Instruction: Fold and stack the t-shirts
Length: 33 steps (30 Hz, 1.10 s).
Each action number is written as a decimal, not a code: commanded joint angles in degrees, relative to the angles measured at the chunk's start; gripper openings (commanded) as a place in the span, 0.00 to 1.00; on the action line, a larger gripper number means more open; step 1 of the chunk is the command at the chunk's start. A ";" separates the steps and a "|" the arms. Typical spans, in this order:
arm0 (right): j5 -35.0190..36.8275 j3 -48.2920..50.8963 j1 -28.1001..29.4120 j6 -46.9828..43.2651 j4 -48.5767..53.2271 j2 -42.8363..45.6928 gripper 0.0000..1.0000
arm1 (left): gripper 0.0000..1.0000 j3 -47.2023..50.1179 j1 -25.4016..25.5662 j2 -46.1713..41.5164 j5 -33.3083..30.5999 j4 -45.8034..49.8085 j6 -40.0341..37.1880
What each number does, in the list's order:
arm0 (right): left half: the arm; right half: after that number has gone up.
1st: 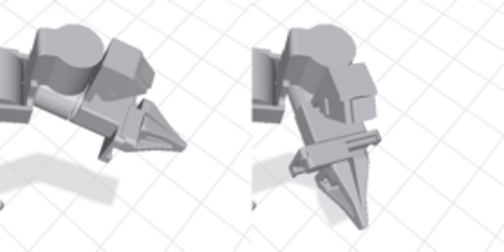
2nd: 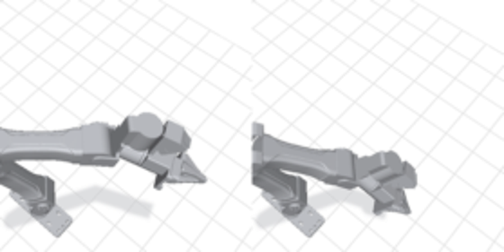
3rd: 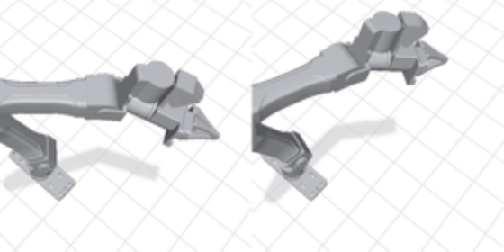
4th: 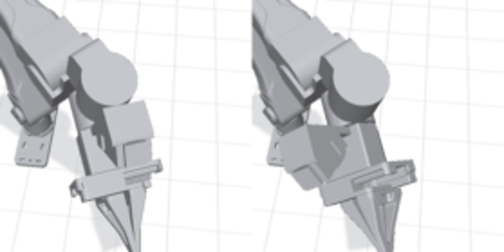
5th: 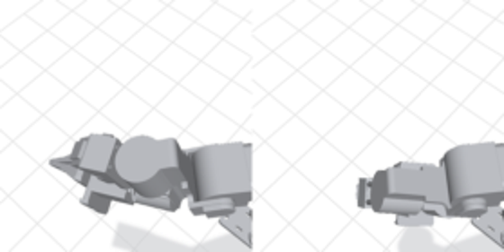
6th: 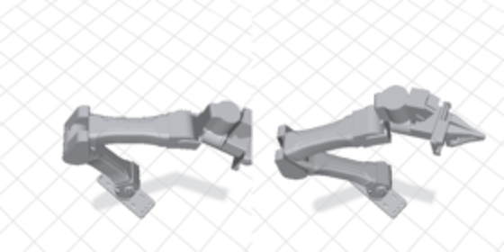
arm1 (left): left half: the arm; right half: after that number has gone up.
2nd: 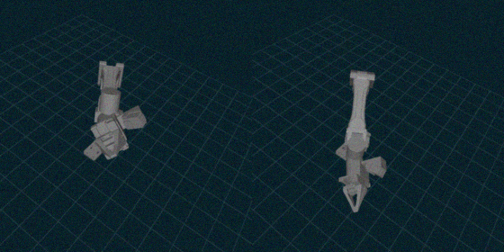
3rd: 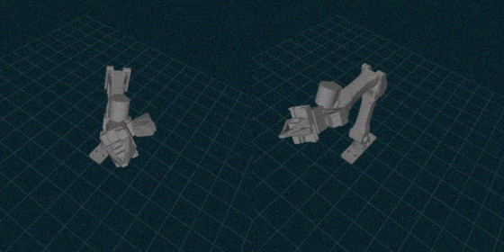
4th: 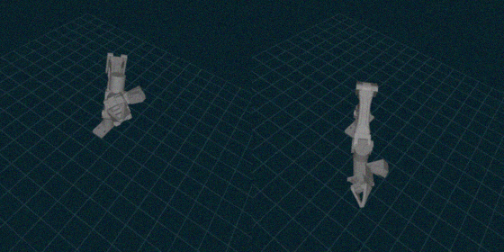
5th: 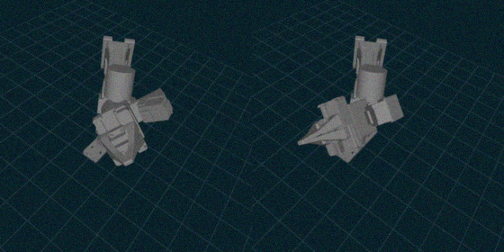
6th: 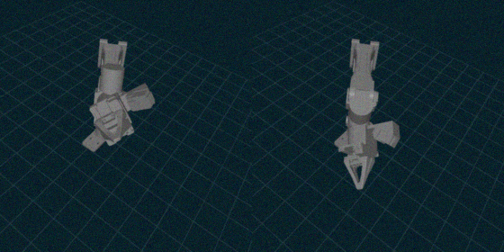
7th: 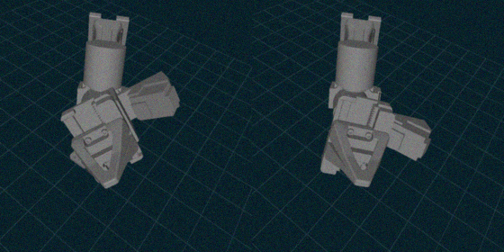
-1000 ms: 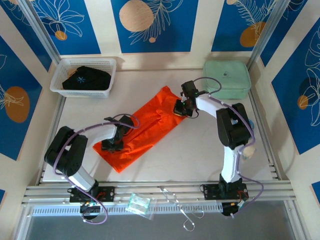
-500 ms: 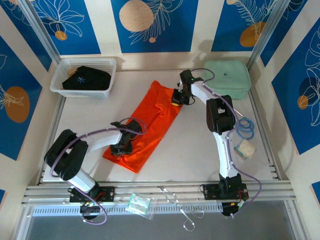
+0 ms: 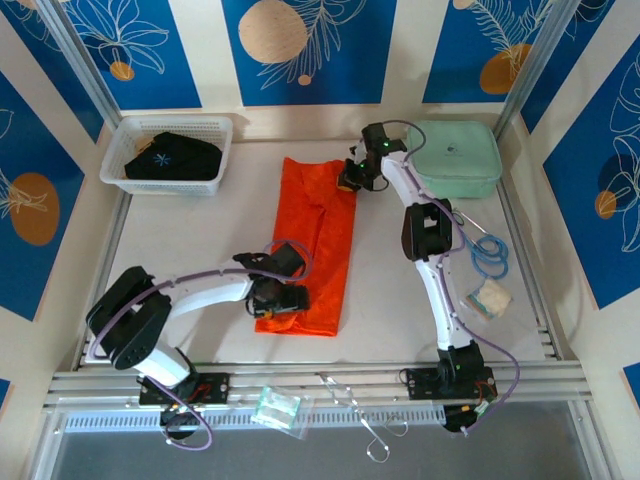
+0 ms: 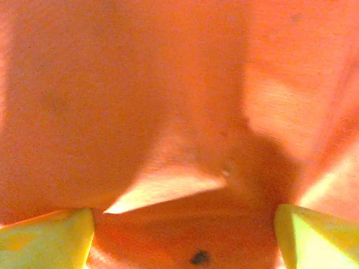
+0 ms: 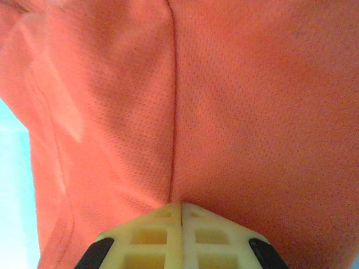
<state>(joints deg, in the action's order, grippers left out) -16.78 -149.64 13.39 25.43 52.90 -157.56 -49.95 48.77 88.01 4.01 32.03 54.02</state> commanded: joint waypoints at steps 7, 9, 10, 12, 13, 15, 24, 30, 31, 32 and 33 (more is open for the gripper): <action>2.94 21.88 0.34 -4.63 -1.71 28.48 0.00 | 0.99 -11.50 0.53 -9.46 -4.95 12.77 -6.61; 3.81 34.65 0.99 -2.12 -5.31 36.83 0.00 | 0.98 -12.52 -0.32 -9.48 -8.09 17.15 -7.56; 3.72 41.98 1.49 -0.45 -7.81 41.19 0.00 | 0.96 -12.25 -1.16 -9.15 -9.02 18.16 -8.00; 3.03 55.64 2.83 2.75 -13.89 48.89 0.00 | 0.88 -10.27 -2.94 -8.11 -8.38 17.12 -8.76; 2.59 62.35 3.63 4.53 -16.98 52.51 0.00 | 0.83 -8.72 -3.96 -7.50 -7.22 14.94 -9.18; 2.55 72.56 5.54 7.41 -22.35 57.43 0.00 | 0.72 -5.90 -5.31 -5.95 -4.97 10.11 -9.54; 3.82 84.25 12.05 13.82 -31.80 55.30 0.00 | 0.47 0.95 -4.49 1.57 2.32 -1.71 -7.98; 6.15 82.15 12.12 14.12 -31.81 48.18 0.00 | 0.47 6.81 -2.09 2.29 3.91 -7.06 -2.67; 6.66 81.00 11.78 13.48 -30.97 46.76 0.00 | 0.47 7.59 -1.68 2.45 4.20 -8.05 -1.64; 7.11 80.28 11.46 12.94 -30.27 45.81 0.00 | 0.47 8.20 -1.29 2.67 4.48 -8.77 -0.83; 7.42 78.72 10.78 12.11 -29.29 44.44 0.00 | 0.47 8.69 -0.87 2.86 4.64 -9.65 0.24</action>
<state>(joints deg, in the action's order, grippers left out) -10.90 -67.72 25.34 38.57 22.06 -110.63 -44.97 46.37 88.53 6.00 25.02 50.15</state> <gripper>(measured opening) 0.062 0.471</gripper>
